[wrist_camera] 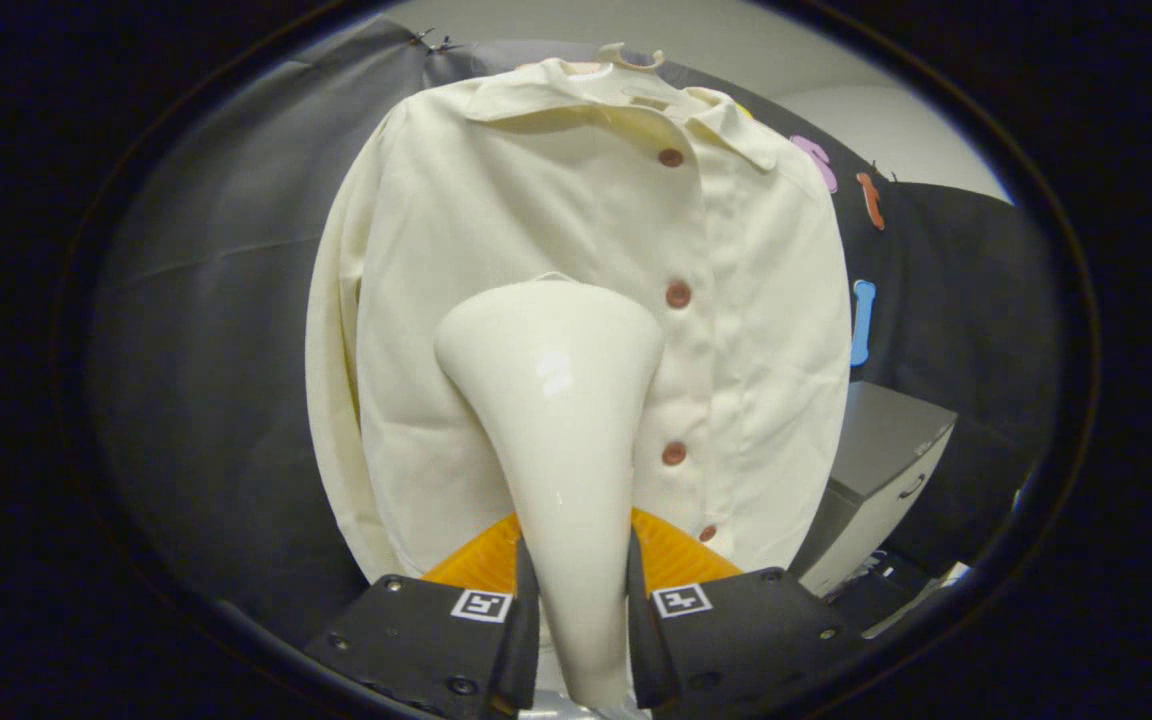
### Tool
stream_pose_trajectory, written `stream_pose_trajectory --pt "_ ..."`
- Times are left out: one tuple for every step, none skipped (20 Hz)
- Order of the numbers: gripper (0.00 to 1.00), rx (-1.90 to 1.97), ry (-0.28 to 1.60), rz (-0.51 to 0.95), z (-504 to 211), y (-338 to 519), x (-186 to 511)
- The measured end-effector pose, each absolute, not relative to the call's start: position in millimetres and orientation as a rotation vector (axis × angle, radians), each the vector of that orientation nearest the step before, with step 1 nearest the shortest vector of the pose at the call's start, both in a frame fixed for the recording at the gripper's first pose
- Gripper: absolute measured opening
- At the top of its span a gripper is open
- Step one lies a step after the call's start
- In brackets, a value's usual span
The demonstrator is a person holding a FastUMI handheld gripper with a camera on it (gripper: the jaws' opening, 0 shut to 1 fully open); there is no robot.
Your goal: Iron the clothes twice with a garment steamer, once on the left side and once on the right side.
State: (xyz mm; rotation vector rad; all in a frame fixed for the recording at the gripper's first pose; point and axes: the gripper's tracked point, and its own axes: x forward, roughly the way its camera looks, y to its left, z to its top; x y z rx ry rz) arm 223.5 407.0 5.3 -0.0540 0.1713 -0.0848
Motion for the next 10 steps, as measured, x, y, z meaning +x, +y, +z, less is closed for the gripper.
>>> stream_pose_trajectory --pt "0.37 -0.043 0.176 -0.086 -4 407 223" --pt "0.37 -0.043 0.186 -0.090 -12 406 223" --pt "0.37 -0.045 0.205 -0.096 -22 405 222" --pt "0.37 -0.048 0.223 -0.099 -34 404 221" --pt "0.37 -0.054 0.241 -0.102 -46 403 220" --pt "0.37 -0.060 0.262 -0.110 -58 401 217" --pt "0.37 -0.066 0.282 -0.116 -69 399 216" --pt "0.37 -0.070 0.301 -0.124 -79 397 215" --pt "0.37 -0.072 0.319 -0.130 -90 394 214" --pt "0.37 -0.070 0.334 -0.131 -102 393 213"
